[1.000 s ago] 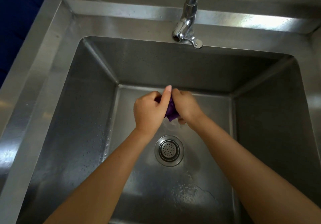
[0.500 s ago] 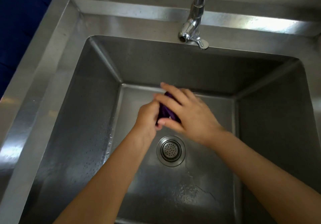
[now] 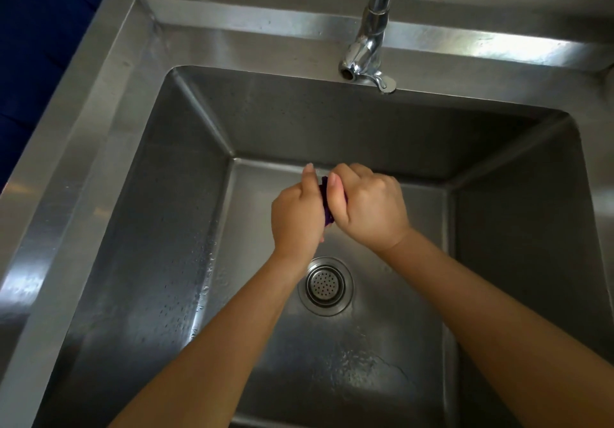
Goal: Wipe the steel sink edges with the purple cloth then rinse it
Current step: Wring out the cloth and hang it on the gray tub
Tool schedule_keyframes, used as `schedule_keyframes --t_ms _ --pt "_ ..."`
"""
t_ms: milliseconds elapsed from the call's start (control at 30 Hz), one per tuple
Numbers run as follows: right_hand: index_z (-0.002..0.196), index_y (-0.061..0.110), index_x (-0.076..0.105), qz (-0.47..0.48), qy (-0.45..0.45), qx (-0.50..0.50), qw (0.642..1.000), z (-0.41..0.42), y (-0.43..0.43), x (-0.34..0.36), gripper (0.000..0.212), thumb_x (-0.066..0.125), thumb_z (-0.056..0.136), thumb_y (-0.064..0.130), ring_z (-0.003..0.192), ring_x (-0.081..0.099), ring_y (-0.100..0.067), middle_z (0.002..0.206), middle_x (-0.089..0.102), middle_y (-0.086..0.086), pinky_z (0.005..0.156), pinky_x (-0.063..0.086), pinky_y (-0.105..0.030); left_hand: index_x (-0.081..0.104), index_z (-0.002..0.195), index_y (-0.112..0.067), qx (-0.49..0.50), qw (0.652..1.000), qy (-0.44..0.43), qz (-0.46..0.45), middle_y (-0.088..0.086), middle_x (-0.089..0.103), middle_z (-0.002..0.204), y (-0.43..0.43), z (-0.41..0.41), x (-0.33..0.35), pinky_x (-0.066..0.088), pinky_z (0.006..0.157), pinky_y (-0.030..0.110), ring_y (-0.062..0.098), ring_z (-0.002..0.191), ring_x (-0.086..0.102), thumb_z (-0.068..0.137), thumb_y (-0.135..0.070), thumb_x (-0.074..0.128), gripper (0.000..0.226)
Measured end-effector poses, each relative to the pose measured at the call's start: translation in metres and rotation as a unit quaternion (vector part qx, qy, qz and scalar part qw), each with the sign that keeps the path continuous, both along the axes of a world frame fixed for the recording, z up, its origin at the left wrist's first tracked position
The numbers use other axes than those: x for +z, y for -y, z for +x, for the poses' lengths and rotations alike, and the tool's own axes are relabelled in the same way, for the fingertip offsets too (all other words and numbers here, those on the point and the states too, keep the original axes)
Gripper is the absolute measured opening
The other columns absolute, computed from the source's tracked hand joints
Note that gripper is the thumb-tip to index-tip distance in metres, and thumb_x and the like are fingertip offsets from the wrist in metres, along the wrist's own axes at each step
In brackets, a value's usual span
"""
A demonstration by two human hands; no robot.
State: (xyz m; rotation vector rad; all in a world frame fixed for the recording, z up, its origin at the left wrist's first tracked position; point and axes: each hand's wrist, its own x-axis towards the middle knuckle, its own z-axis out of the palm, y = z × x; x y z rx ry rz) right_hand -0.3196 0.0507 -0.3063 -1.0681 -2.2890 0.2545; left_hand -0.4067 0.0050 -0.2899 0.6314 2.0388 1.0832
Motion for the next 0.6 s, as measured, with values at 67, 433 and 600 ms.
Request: schedule_keyframes --t_ms 67,433,600 --pt "0.064 0.008 0.058 -0.002 0.008 -0.011 1.0 0.0 0.001 0.003 0.039 0.034 0.089 0.025 0.038 0.051 -0.032 0.055 0.057 -0.011 0.035 0.038 -0.03 0.05 0.042 -0.018 -0.025 0.999 -0.04 0.001 -0.001 0.044 0.034 -0.001 -0.002 0.002 0.045 0.054 0.029 0.027 0.051 0.058 0.098 -0.041 0.029 0.065" --pt "0.061 0.013 0.053 -0.271 -0.064 -0.063 0.958 -0.004 0.006 0.015 0.045 0.023 0.084 0.037 0.065 0.059 -0.034 0.063 0.066 -0.014 0.059 0.043 -0.034 0.056 0.042 -0.017 -0.032 0.986 -0.159 0.036 -0.003 0.054 0.042 -0.001 0.002 0.002 0.04 0.059 0.031 0.024 0.057 0.059 0.091 -0.04 0.038 0.058" --pt "0.052 0.022 0.045 -0.344 -0.091 -0.068 0.932 -0.003 0.004 0.018 0.039 0.036 0.09 0.021 0.063 0.058 -0.024 0.059 0.062 -0.005 0.058 0.039 -0.027 0.051 0.037 -0.02 -0.062 0.976 -0.204 0.05 -0.009 0.043 0.028 0.002 0.002 0.003 0.031 0.048 0.012 0.004 0.043 0.049 0.096 -0.033 0.041 0.061"
